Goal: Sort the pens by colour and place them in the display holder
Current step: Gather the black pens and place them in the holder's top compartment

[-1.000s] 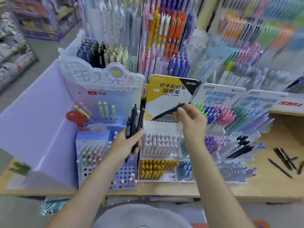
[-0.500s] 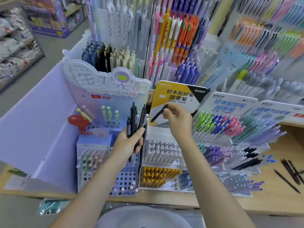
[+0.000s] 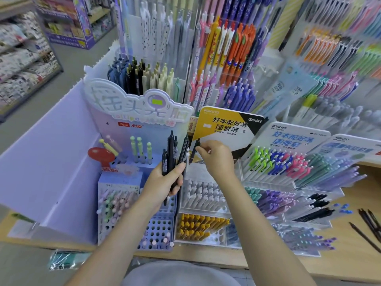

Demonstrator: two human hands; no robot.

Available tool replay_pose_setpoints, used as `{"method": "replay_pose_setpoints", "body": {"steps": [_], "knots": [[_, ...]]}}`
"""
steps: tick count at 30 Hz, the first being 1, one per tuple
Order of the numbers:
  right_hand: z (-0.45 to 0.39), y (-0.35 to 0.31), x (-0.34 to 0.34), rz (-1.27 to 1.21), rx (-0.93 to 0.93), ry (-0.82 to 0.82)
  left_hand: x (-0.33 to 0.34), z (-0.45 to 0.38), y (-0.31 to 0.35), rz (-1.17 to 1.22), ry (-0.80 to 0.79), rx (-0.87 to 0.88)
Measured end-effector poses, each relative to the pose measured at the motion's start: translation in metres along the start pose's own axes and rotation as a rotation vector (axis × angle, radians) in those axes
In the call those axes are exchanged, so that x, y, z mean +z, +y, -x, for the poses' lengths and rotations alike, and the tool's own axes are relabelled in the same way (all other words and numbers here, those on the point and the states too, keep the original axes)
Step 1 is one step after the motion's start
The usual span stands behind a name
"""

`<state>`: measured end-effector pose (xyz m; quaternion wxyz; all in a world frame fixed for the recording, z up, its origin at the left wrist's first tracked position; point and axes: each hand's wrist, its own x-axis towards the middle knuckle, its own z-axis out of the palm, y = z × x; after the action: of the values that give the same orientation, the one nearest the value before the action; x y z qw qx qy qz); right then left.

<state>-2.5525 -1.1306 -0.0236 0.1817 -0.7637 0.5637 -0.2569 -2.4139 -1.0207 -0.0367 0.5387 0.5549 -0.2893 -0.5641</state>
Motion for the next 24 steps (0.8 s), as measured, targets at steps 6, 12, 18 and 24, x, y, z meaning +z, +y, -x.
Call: {"method": "replay_pose_setpoints", "body": {"steps": [6,12,18,24], "knots": [[0.024,-0.016,-0.030,-0.611,0.221,-0.102,0.006,-0.001,0.003,-0.033,-0.035,0.046],[0.038,-0.016,-0.039,-0.843,0.276,-0.161,0.017,-0.001,0.003,-0.099,-0.073,0.072],[0.034,0.001,-0.056,-0.946,0.341,0.130,0.010,-0.001,0.000,-0.172,-0.028,0.064],[0.022,0.011,-0.043,-0.686,0.252,0.238,0.008,-0.001,-0.001,-0.138,-0.041,0.043]]}}
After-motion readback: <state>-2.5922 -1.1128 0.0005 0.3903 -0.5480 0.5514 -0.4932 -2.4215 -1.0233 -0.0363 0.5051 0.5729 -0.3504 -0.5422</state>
